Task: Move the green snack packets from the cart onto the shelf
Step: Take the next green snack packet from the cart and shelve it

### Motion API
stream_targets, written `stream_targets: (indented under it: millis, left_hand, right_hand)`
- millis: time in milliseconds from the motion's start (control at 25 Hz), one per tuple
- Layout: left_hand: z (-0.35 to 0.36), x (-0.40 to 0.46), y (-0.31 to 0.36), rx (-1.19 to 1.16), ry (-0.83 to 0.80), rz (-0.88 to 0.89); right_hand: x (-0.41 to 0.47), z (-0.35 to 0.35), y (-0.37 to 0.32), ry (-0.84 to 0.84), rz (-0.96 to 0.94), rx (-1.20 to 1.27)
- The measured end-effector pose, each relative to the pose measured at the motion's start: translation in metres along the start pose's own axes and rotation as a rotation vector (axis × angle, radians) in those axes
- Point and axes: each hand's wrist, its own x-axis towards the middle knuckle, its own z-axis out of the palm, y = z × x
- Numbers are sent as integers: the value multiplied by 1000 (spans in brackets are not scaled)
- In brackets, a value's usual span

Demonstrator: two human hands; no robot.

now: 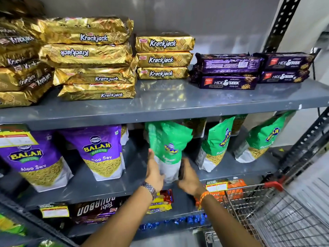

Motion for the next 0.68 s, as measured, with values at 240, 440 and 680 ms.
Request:
stream_targets:
  millis: [240,440,680]
  left_hand:
    - [-19,-3,12,158,51,51]
    - [-23,-15,-15,125,-110,185]
    - [-42,23,8,353,-52,314]
  right_hand:
    - [2,6,-8,33,-32,6]
    - [-4,29,-15,-3,-82,88]
    - [-43,7,0,24,-22,234]
